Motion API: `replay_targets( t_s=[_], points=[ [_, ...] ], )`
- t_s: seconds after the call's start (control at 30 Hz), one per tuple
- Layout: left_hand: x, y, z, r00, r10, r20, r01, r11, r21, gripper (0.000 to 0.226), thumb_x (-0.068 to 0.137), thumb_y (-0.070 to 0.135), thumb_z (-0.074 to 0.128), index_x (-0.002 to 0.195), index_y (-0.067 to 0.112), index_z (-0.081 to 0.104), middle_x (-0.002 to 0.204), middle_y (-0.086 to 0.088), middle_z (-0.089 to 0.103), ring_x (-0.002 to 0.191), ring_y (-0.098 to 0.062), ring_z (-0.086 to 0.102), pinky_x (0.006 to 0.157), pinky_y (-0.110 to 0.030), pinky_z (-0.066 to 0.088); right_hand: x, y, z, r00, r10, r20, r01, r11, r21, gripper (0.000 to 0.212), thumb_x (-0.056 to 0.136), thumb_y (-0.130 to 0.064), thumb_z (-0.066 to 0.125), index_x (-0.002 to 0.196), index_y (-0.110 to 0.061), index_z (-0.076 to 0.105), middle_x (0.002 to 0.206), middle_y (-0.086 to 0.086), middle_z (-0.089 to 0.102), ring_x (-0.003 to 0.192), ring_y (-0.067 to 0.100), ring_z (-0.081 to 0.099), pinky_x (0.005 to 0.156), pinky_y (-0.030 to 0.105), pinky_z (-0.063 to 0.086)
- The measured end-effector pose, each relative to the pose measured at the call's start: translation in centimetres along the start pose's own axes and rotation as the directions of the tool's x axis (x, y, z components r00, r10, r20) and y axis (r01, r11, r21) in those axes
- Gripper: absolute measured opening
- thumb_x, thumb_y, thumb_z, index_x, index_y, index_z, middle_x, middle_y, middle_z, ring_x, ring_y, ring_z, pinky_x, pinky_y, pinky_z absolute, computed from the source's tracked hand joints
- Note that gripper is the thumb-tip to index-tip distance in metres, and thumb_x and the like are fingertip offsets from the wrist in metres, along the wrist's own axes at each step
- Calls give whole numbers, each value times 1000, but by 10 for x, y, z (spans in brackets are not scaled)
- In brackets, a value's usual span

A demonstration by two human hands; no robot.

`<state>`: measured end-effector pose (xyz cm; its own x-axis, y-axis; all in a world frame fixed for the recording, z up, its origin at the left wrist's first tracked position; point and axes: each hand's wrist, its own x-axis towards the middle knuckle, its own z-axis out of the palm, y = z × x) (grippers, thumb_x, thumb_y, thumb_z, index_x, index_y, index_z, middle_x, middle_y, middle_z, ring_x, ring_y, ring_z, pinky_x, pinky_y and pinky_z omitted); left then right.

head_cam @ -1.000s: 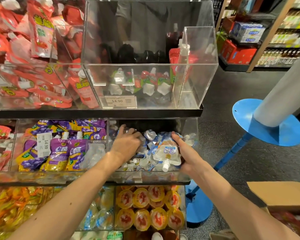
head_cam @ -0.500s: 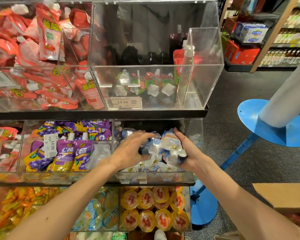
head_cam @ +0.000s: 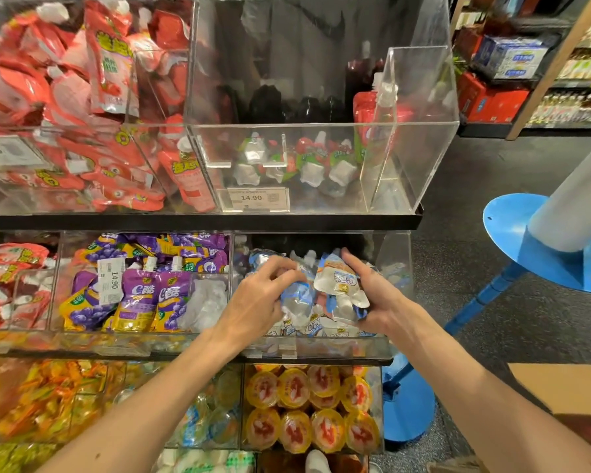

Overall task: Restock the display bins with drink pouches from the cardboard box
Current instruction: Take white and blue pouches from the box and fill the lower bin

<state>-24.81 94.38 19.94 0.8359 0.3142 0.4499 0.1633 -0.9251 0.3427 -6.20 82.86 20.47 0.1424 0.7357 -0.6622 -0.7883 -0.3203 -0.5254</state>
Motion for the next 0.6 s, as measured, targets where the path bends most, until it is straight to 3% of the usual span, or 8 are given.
replay_targets(
  t_s=[0.1,0.17,0.27,0.37,0.43,0.5,0.6],
  points=[
    [10,-3,-2,998,-46,-30,50,989,139,50,64,-10,82,109,5,68,110,-13,66,93,-30,69,77,-37,61,1,-4,-7,997,-53,-55,53,999,-11,53,86,-54,65,92,-3,75,94,17,74,79,29,69,79,39,55],
    [19,-6,0,992,-122,17,115,969,218,51,61,-2,88,108,5,69,104,-13,69,91,-33,70,76,-40,59,3,-6,-11,996,-64,-60,63,998,-16,53,87,-55,64,82,-4,79,91,15,74,71,27,71,72,39,58],
    [33,-5,1,954,-283,98,240,919,313,51,76,2,77,125,5,62,118,-16,68,107,-37,65,87,-44,53,8,-4,-15,996,-55,-72,53,998,-39,51,88,-55,63,91,-5,76,93,15,74,69,27,72,72,39,56],
    [45,-6,4,913,-398,85,338,858,386,40,90,7,63,130,7,56,119,-14,68,111,-34,63,100,-42,45,10,-1,-17,996,-55,-70,54,998,-27,50,89,-54,62,97,-6,72,90,15,74,67,27,72,61,36,58],
    [51,-6,2,899,-430,83,353,823,445,40,90,17,67,128,9,54,116,-12,70,111,-31,64,106,-43,39,11,1,-17,995,-52,-89,49,998,-39,49,90,-54,61,100,-7,72,89,14,75,67,27,72,62,36,58],
    [51,-6,-2,881,-466,88,380,804,457,40,90,18,68,126,8,54,114,-12,70,109,-33,64,103,-43,41,11,1,-18,990,-74,-117,67,996,-55,50,89,-53,64,106,-6,72,97,16,75,78,30,74,69,40,60],
    [48,-6,-7,868,-495,42,429,789,439,34,88,11,68,119,4,56,108,-15,69,102,-38,65,88,-45,49,15,-3,-14,975,-164,-149,139,976,-167,55,82,-52,73,116,-9,70,113,16,73,108,34,68,97,51,53]
  ],
)
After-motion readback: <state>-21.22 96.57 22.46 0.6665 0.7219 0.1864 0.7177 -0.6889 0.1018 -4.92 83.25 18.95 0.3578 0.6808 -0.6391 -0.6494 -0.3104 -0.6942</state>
